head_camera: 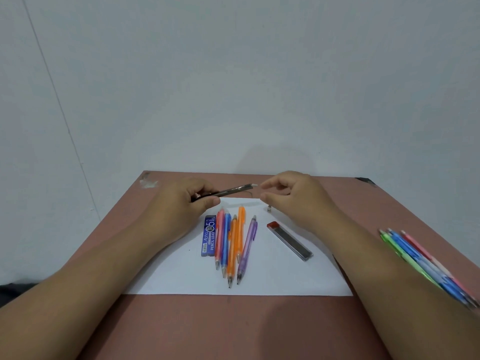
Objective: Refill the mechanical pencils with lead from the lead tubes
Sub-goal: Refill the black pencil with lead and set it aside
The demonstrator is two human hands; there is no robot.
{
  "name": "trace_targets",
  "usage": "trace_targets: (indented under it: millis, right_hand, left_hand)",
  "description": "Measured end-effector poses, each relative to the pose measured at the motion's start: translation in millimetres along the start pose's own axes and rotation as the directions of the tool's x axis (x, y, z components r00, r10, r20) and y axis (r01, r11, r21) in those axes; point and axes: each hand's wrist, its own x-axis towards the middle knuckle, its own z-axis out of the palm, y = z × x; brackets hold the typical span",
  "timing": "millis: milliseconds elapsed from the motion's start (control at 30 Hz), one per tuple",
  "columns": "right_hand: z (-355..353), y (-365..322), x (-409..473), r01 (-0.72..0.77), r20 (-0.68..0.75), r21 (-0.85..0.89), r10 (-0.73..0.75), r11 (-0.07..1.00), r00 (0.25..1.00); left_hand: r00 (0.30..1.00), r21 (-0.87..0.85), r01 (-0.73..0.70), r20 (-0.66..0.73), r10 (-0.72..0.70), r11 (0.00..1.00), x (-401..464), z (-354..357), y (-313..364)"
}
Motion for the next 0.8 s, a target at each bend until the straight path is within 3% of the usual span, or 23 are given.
trace_targets:
  millis: [167,533,667,800]
  right_hand:
    - [2.7,-6.7,-1.2,0.068,-0.043,0.074,-0.065,0.995,0.997]
    - [4.1,-6.9,2.5,0.038,-0.083,0.173,-0.024,0.984,0.996]
    - [-5.1,0.4,6.0,0.018,-0.091,0.006,-0.017,1.000,0.996]
    - [-14.8,6.1,6.6,-0.036,0.040,-0.223,0.046,0.974,0.998]
  left_hand:
    - [1.000,-0.004,0.007,0.006,-0.007,1.000,0.0,1.2,-0.3]
    - [1.000,-0.009,0.021,0.022,-0.021,1.000,0.6,1.9,-0.3]
    - [1.000,-0.005,0.027,0.013,-0.027,1.000,0.5,1.7,0.1]
    - [1.000,-0.009,0.020,0.014,-0.020,1.000,0.3,1.4,0.5]
